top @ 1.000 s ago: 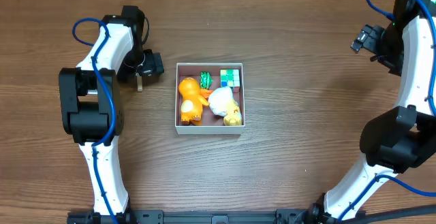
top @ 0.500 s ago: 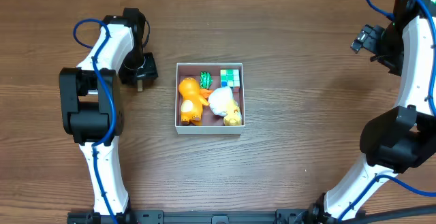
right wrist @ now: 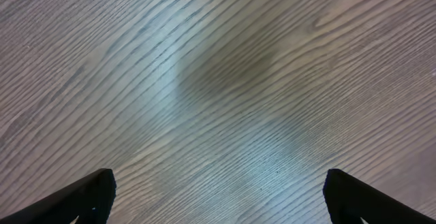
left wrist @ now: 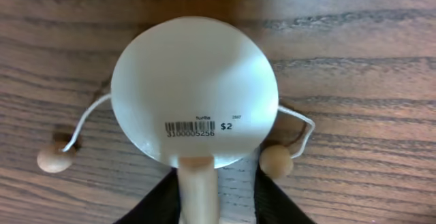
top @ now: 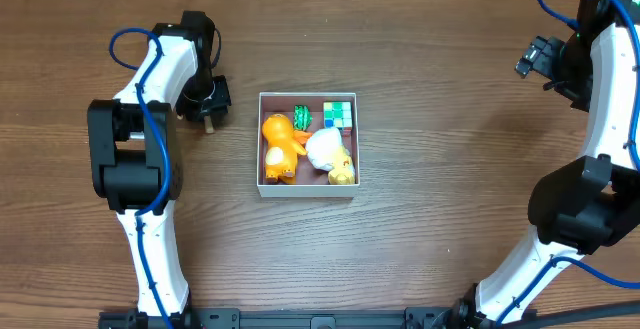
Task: Pack container
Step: 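Lower the left gripper and grasp the wooden toy's stick, then carry the wooden toy with the left gripper into the box and release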
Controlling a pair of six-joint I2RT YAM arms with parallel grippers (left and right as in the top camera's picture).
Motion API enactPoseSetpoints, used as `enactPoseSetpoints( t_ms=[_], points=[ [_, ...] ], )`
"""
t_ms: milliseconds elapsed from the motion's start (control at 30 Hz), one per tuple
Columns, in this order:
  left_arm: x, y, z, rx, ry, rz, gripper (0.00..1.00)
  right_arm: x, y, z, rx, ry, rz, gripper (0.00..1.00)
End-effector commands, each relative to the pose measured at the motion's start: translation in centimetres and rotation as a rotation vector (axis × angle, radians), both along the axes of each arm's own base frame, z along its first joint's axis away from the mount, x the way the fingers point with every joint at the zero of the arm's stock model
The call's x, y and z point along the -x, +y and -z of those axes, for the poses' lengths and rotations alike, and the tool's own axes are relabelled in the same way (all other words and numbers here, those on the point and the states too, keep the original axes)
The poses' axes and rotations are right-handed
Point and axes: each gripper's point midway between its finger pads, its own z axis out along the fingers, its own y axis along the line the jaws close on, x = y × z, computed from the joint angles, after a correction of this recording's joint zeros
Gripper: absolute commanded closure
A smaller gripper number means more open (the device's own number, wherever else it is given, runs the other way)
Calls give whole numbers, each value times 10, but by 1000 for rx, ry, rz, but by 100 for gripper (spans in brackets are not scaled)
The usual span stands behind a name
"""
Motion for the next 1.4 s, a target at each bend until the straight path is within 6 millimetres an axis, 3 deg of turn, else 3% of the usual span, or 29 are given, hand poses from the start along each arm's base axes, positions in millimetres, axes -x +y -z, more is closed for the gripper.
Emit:
enactPoseSetpoints(
  t_ms=[0, 600, 767, 933, 1067, 1167, 1267, 1367],
  points=[
    [17, 14, 31, -67, 82, -1, 69, 1, -2, -7, 15, -17, 8, 0],
    [15, 14, 23, -66, 83, -1, 83, 1, -2, -7, 15, -17, 8, 0],
    [-7, 13, -4, -62, 29, 15, 87, 1, -2, -7, 15, -17, 8, 0],
    [-43, 8, -61, -62, -87, 95, 85, 1, -2, -7, 15, -17, 8, 0],
    [-60, -21, -107, -56, -182, 168, 85, 1, -2, -7, 15, -17, 8, 0],
    [-60, -71, -133, 3, -228, 258, 85, 1, -2, -7, 15, -17, 8, 0],
    [-37, -128, -136, 53, -193, 346, 84, 1, -2, -7, 14, -18, 8, 0],
    [-11, -163, -135, 65, -136, 381, 84, 1, -2, -7, 15, -17, 8, 0]
  ],
)
